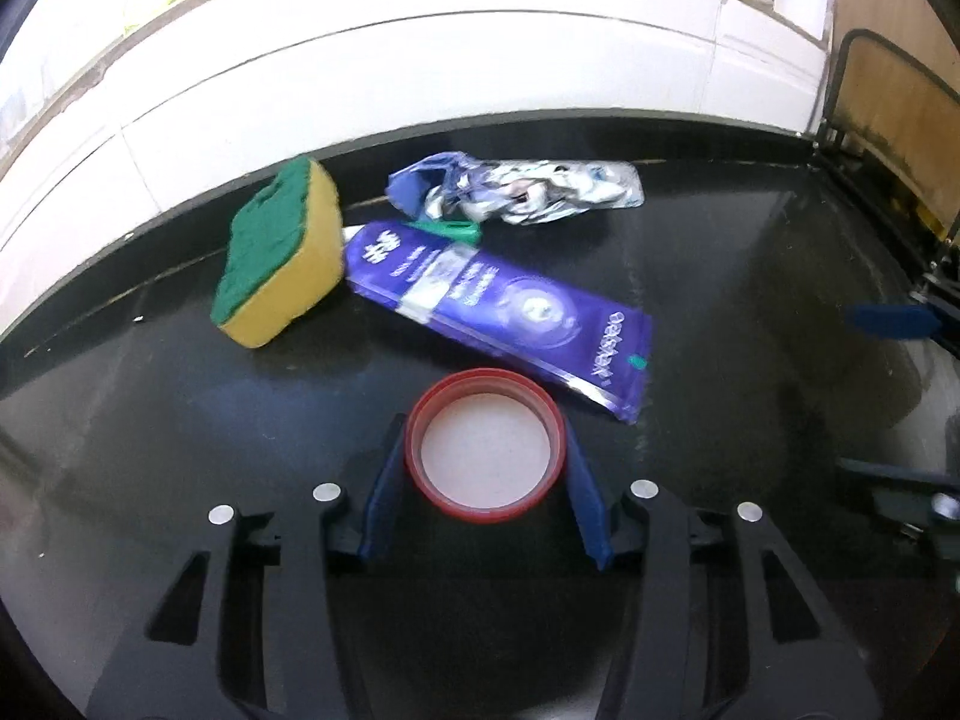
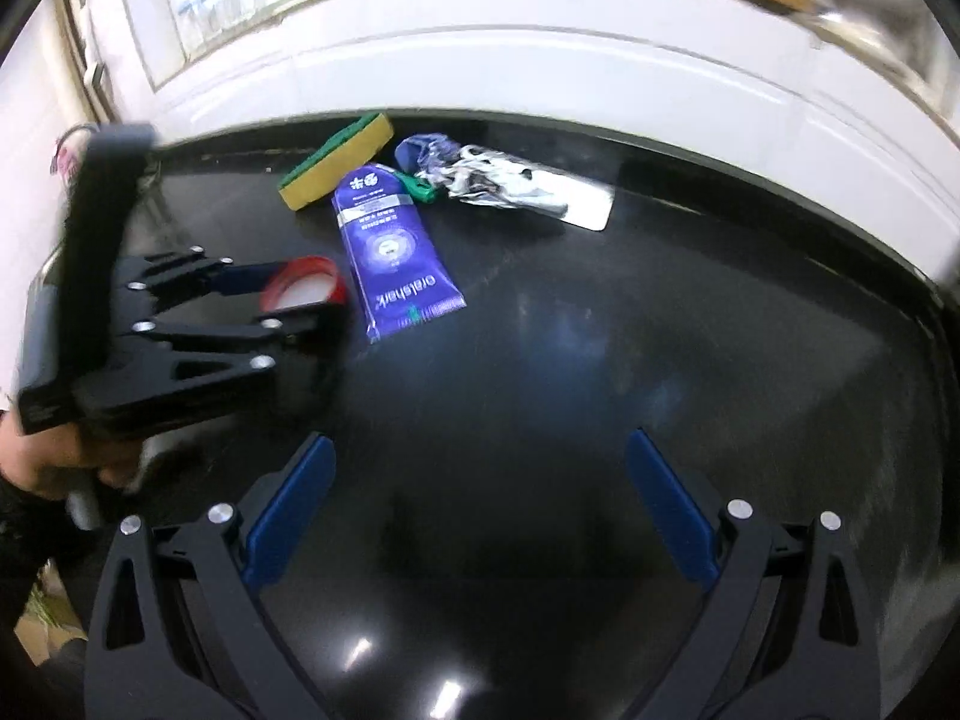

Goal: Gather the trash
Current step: 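Grasp the red lid with the left gripper while the right grasps the blue toothpaste box, then carry the lid and toothpaste box to the bin and open both grippers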

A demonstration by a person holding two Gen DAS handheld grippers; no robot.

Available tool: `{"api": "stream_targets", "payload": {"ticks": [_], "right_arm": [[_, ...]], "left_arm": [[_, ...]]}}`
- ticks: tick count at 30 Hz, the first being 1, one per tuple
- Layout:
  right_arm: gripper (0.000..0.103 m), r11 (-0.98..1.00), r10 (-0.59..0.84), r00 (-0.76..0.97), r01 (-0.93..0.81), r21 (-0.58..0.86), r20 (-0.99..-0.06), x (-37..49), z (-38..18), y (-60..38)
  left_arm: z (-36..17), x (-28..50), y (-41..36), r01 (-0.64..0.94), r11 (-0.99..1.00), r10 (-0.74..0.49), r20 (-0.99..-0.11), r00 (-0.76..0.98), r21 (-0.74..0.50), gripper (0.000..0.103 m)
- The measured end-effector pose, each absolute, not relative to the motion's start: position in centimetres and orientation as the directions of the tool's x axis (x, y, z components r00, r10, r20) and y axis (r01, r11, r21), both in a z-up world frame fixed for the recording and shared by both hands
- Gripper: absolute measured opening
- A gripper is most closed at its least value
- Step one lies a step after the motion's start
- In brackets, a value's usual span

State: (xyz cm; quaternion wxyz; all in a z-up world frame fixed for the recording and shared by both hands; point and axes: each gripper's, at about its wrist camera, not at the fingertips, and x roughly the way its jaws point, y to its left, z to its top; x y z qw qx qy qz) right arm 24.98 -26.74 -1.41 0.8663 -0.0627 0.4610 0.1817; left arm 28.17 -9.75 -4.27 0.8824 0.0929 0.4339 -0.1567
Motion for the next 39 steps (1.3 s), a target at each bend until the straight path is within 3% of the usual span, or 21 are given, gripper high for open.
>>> {"api": "stream_targets", "payload": {"ticks": [14, 15, 17, 28, 39], "right_arm": [[0.092, 0.827, 0.324, 0.475, -0.562, 0.001, -0.818, 34.6, -3.4, -15.9], [0.088, 0.829, 0.327, 0.480, -0.559, 0.004, -0.814, 34.7, -3.2, -15.7], [0.052, 0.838, 0.329, 0.485, -0.546, 0.013, -0.811, 34.7, -2.7, -15.7], [0.051, 0.905, 0.235, 0.522, -0.426, -0.011, -0.820, 21.9, -2.0, -16.8], [0.051, 0.933, 0.238, 0.565, -0.360, 0.023, -0.790, 11.8, 0.2, -19.4]], "left_arm": [[-4.2, 23.8, -1.8, 0.264, 0.965, -0.157, -0.797, 0.583, 0.003, 0.048], [-4.1, 23.7, -1.3, 0.256, 0.967, -0.159, -0.798, 0.581, -0.007, 0.048], [-4.0, 23.3, -0.7, 0.244, 0.970, -0.160, -0.797, 0.583, -0.016, 0.048], [-2.3, 18.1, -0.2, 0.229, 0.972, -0.190, -0.776, 0.602, -0.060, 0.048], [-2.3, 11.3, -1.0, 0.227, 0.973, -0.176, -0.763, 0.622, -0.039, 0.048]]}}
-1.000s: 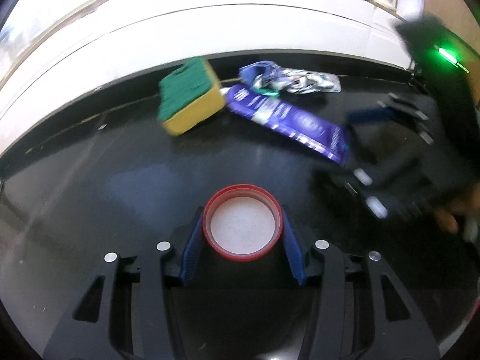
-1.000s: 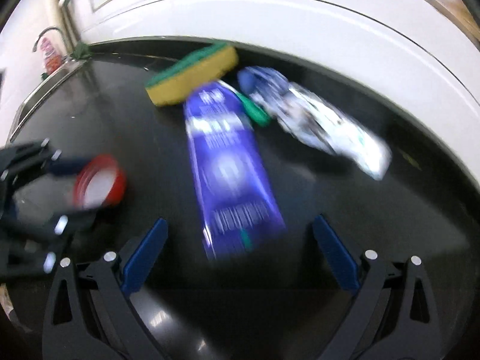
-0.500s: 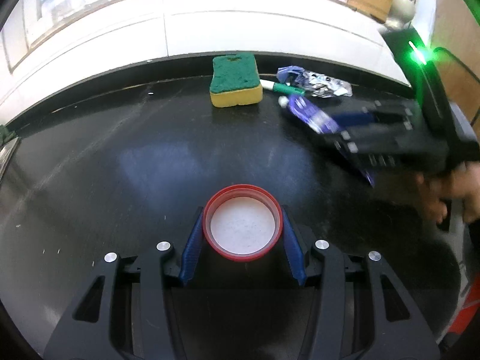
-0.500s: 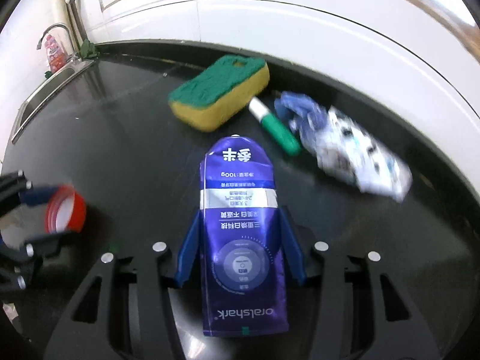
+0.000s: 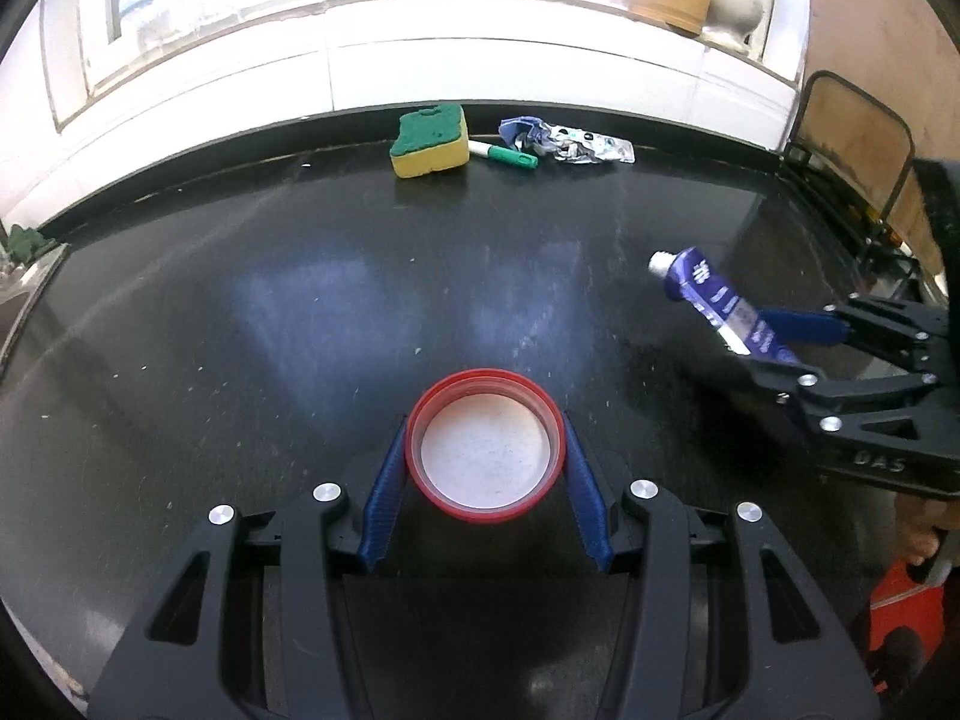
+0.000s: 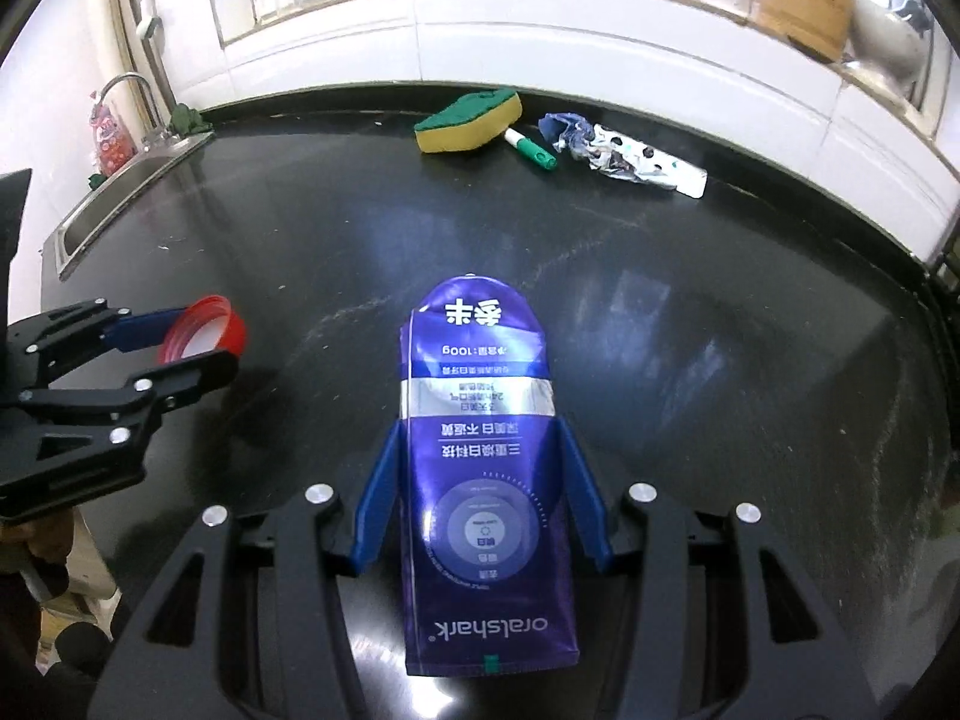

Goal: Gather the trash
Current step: 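Carry the lid and toothpaste box to the bin and open both grippers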

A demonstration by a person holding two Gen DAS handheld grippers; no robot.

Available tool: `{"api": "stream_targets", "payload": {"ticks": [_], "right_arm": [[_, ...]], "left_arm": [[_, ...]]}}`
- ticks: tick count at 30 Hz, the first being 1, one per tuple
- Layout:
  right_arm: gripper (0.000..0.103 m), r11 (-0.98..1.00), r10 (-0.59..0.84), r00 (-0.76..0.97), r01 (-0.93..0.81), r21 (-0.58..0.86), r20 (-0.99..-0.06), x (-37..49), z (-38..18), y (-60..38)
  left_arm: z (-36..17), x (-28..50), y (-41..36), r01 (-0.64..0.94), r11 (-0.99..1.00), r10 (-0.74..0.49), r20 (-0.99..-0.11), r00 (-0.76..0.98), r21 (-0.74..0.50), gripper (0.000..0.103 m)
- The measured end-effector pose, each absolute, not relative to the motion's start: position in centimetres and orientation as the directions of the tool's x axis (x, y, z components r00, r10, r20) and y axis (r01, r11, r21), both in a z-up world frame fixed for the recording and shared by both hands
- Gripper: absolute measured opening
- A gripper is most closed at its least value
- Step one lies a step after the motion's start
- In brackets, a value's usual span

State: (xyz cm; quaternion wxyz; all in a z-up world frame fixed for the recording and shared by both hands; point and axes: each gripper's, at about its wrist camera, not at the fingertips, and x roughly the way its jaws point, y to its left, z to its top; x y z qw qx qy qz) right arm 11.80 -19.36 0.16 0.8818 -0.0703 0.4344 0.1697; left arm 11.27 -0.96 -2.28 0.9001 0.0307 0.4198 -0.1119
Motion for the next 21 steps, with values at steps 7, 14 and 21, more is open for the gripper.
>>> {"api": "stream_targets", "payload": {"ticks": [7, 14, 21], "right_arm": [[0.051, 0.924, 0.262, 0.573, -0.382, 0.030, -0.777, 11.1, 1.6, -18.2], [0.051, 0.856, 0.371, 0.532, -0.514, 0.058, -0.761, 10.0, 2.9, -10.3], [0.051, 0.683, 0.534, 0.393, -0.723, 0.108, -0.748, 6.5, 3.9, 3.4]], "left_arm": [[-1.7, 9.9, 0.6, 0.199, 0.980, -0.156, -0.750, 0.643, -0.034, 0.048], [-0.3, 7.1, 7.0, 0.084, 0.996, -0.077, -0.727, 0.683, -0.026, 0.048], [0.5, -0.6, 19.1, -0.176, 0.984, 0.119, -0.715, 0.689, -0.006, 0.048]]}}
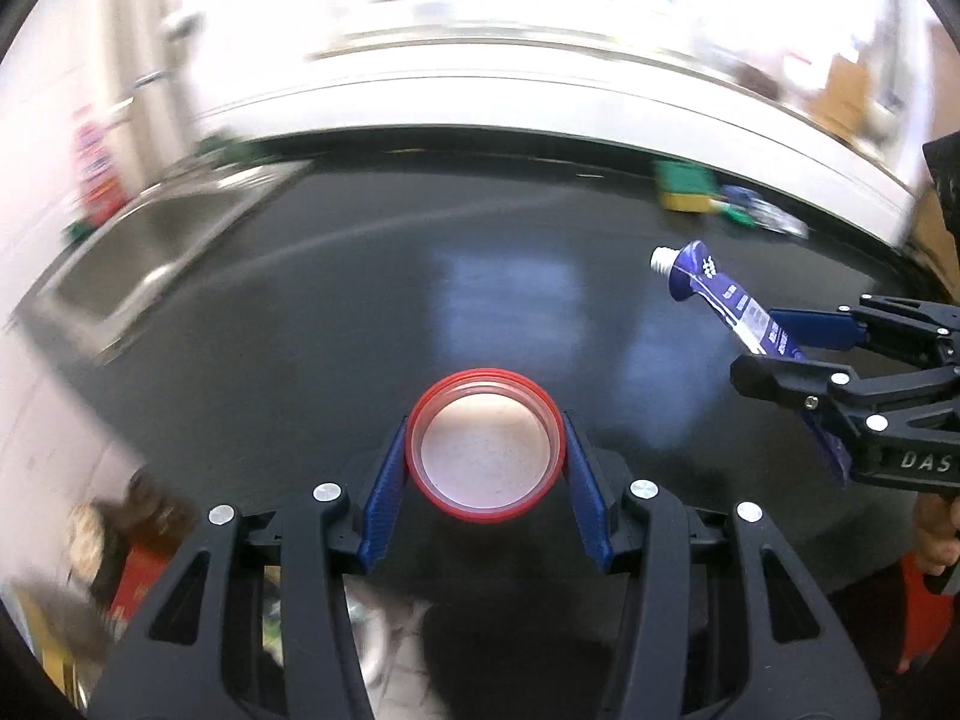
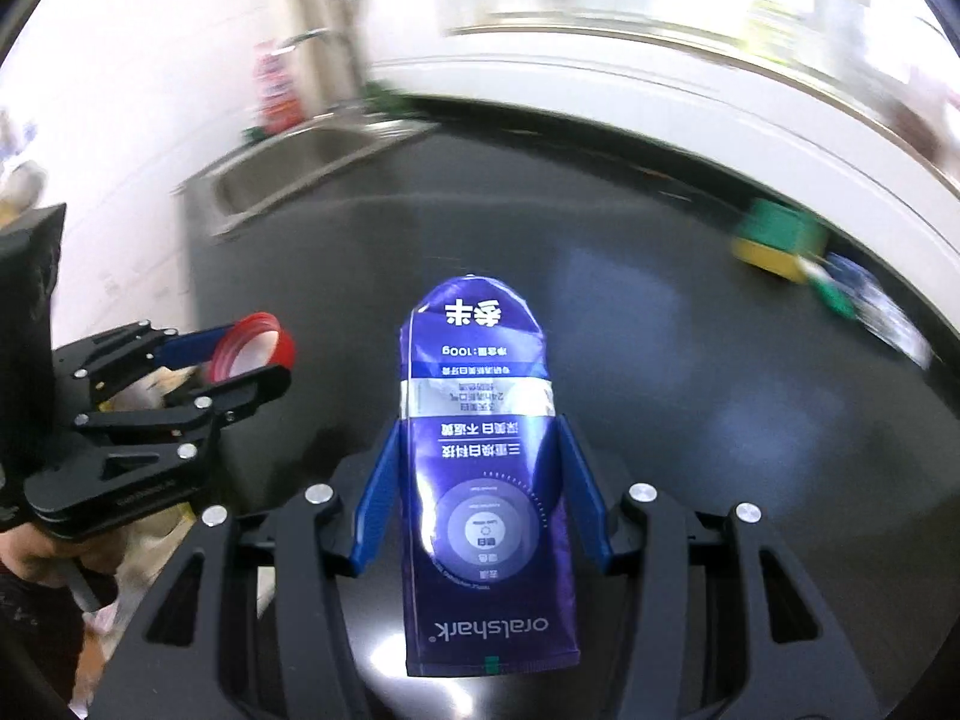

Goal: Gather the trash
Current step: 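Carry the lid and toothpaste box to the bin and open both grippers, then move both tools back up to the counter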

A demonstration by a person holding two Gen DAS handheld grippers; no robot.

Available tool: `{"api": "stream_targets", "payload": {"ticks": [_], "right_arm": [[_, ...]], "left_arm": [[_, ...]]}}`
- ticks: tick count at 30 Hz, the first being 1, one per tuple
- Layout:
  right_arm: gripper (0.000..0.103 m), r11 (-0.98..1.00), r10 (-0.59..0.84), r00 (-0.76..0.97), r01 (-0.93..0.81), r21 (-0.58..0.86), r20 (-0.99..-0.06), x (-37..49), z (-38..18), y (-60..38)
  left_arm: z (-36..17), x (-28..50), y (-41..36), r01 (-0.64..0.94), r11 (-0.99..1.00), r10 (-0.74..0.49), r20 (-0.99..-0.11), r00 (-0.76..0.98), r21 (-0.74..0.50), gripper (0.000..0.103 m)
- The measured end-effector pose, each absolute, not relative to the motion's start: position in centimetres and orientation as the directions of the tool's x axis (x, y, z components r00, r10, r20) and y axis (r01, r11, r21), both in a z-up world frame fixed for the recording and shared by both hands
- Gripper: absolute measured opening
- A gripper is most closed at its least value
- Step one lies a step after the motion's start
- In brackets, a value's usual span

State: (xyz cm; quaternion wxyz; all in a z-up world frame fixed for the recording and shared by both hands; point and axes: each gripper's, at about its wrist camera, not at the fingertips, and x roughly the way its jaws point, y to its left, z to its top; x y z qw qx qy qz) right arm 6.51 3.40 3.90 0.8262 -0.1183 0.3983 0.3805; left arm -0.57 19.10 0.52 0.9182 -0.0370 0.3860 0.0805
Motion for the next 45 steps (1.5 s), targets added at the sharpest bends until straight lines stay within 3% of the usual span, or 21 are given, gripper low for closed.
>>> {"api": "stream_targets", "payload": {"ticks": [7, 11, 26, 34, 35, 36, 37, 38, 45], "right_arm": [[0.051, 0.436, 0.641, 0.175, -0.884, 0.167, -0.747, -0.4, 3.3, 17.9], [0.051, 0.328, 0.636, 0.074, -0.927, 0.181, -0.768, -4.1, 1.6, 23.5], [0.051, 0.253, 0.469, -0.059, -0.947, 0.198, -0.881, -8.0, -8.8, 35.9], [0.052, 0.269, 0.424, -0.085, -0.939, 0.215, -0.902, -7.3, -11.3, 37.5], [0.057, 0.272, 0.423, -0.090, -0.937, 0.221, -0.902, -7.2, -11.5, 38.4], [0.073, 0.281, 0.427, -0.085, -0.934, 0.221, -0.900, -7.0, -11.4, 38.5], [0.079, 0.287, 0.437, -0.077, -0.932, 0.220, -0.896, -6.8, -11.1, 38.3], [0.083, 0.288, 0.443, -0.077, -0.931, 0.223, -0.893, -6.5, -10.9, 38.0], [0.083, 0.289, 0.455, -0.071, -0.931, 0.222, -0.888, -6.4, -10.1, 36.8]], "left_arm": [[-0.7, -10.1, 30.2, -0.429, 0.903, 0.307, -0.740, 0.598, 0.028, 0.048], [-2.5, -14.4, 33.9, -0.519, 0.855, 0.344, -0.767, 0.541, 0.017, 0.048], [-15.0, -16.9, 42.7, -0.599, 0.798, 0.254, -0.861, 0.442, -0.072, 0.048], [-17.3, -17.3, 44.2, -0.600, 0.794, 0.215, -0.876, 0.431, -0.101, 0.048], [-17.6, -17.2, 44.3, -0.599, 0.795, 0.211, -0.878, 0.429, -0.102, 0.055], [-17.9, -17.2, 44.5, -0.600, 0.794, 0.209, -0.882, 0.422, -0.099, 0.079], [-18.0, -17.3, 44.6, -0.614, 0.785, 0.229, -0.883, 0.410, -0.081, 0.088], [-17.9, -17.5, 44.5, -0.622, 0.780, 0.249, -0.877, 0.410, -0.069, 0.090], [-18.0, -18.1, 44.6, -0.634, 0.769, 0.243, -0.882, 0.405, -0.079, 0.090]]}}
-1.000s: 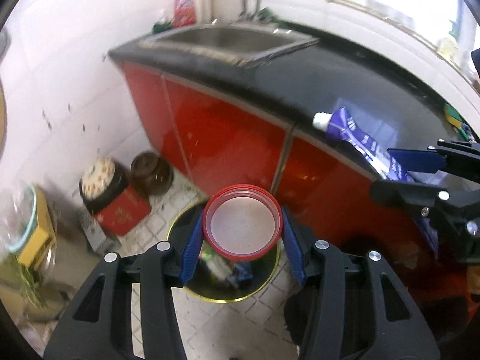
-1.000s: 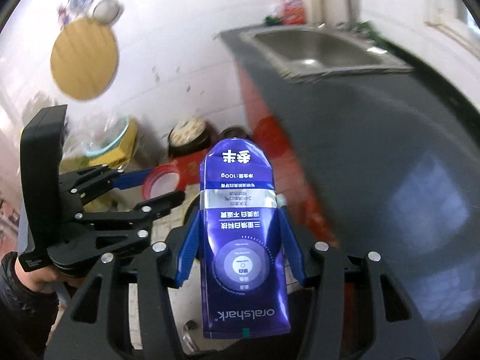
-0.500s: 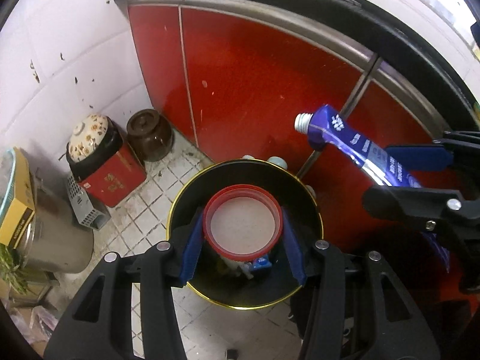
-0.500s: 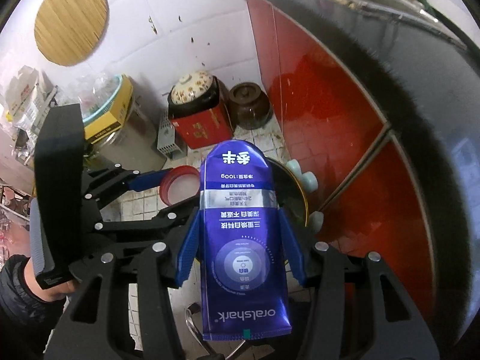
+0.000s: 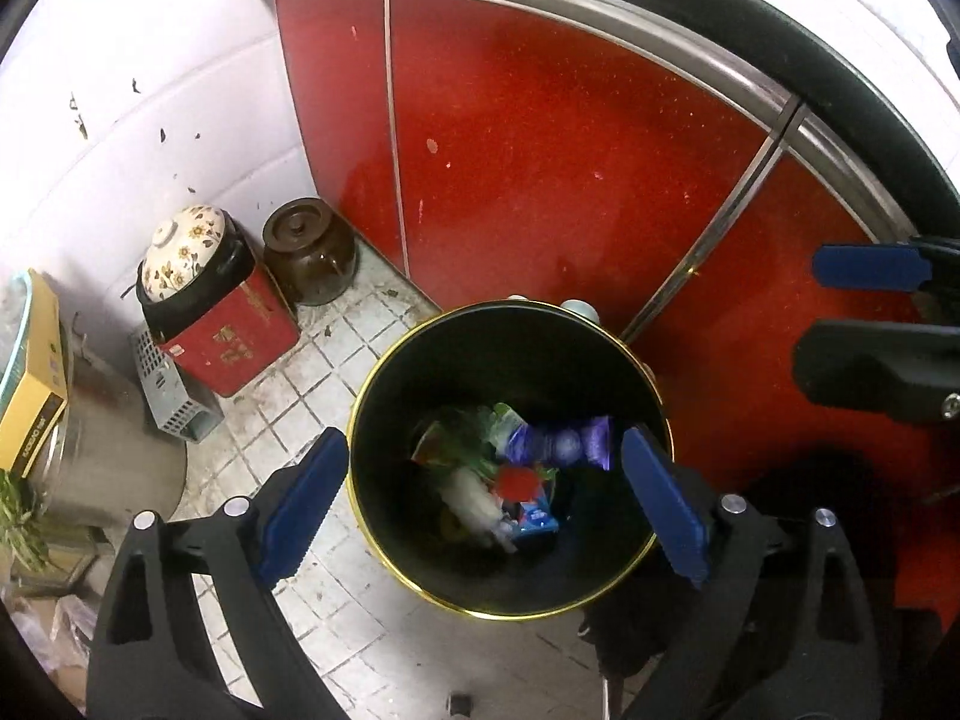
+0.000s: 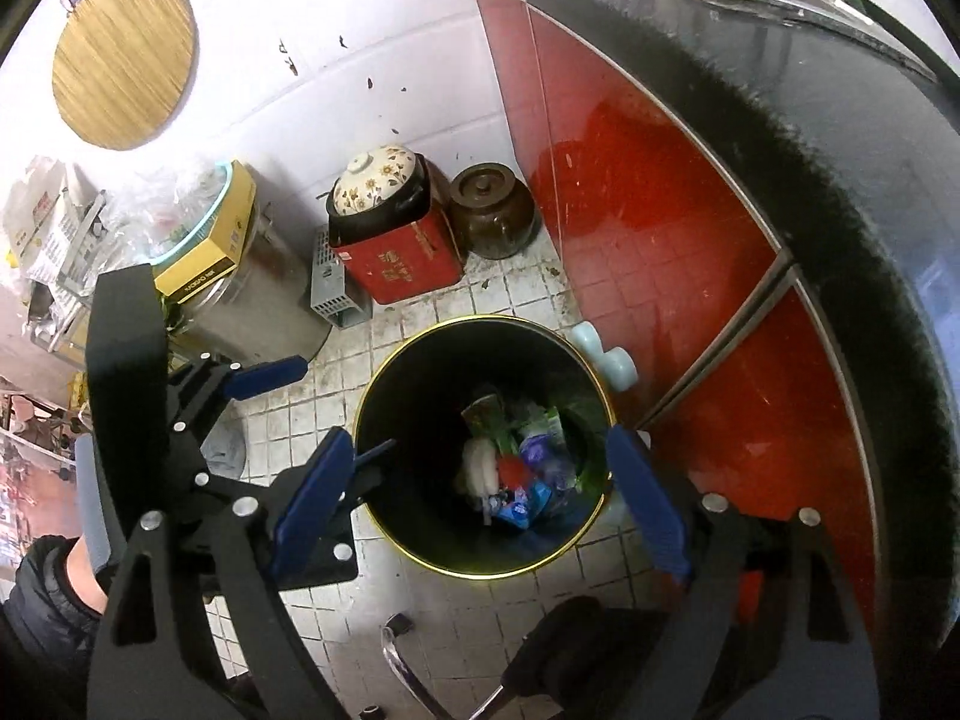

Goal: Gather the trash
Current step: 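Move both tools back up to the counter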

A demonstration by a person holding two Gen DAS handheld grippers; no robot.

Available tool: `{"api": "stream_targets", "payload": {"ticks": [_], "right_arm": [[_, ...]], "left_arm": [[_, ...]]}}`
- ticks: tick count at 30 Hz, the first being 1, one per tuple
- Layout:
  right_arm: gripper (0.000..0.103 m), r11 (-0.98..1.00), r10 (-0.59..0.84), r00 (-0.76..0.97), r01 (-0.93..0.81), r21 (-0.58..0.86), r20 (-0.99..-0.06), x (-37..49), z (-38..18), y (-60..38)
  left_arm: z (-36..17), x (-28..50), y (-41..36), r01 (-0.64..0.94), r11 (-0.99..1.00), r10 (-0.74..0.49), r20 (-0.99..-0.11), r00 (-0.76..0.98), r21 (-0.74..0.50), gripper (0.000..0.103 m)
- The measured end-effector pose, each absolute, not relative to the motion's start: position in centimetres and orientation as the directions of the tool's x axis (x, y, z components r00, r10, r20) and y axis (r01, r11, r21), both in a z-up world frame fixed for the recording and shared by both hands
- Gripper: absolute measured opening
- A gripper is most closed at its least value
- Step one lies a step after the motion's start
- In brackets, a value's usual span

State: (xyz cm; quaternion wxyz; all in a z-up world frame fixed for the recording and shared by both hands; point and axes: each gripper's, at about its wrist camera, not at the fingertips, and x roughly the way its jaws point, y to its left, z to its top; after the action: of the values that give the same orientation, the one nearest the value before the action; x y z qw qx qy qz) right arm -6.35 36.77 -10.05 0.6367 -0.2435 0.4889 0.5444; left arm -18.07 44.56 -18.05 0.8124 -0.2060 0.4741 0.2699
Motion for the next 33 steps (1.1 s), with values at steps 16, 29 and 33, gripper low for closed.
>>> {"api": "stream_targets", "payload": {"ticks": [16, 29, 33], "right_arm": [[0.096, 0.574, 0.602, 0.288, -0.804, 0.153, -0.744, -0.4, 3.8, 15.5], [0.096, 0.929, 0.315, 0.642, -0.360, 0.087, -0.699, 2.8, 6.9, -16.6], [0.096, 0.952, 0.275, 0.658, -0.288, 0.103, -0.701, 2.3, 5.9, -22.2]], "left_arm": [[-4.4, -12.2, 33.6, -0.452, 0.888, 0.247, -0.740, 0.625, -0.085, 0.096], [0.5, 0.2, 9.0, 0.049, 0.998, -0.070, -0.681, 0.729, -0.050, 0.096], [0.4, 1.4, 3.7, 0.142, 0.989, -0.125, -0.687, 0.716, -0.032, 0.096]]}}
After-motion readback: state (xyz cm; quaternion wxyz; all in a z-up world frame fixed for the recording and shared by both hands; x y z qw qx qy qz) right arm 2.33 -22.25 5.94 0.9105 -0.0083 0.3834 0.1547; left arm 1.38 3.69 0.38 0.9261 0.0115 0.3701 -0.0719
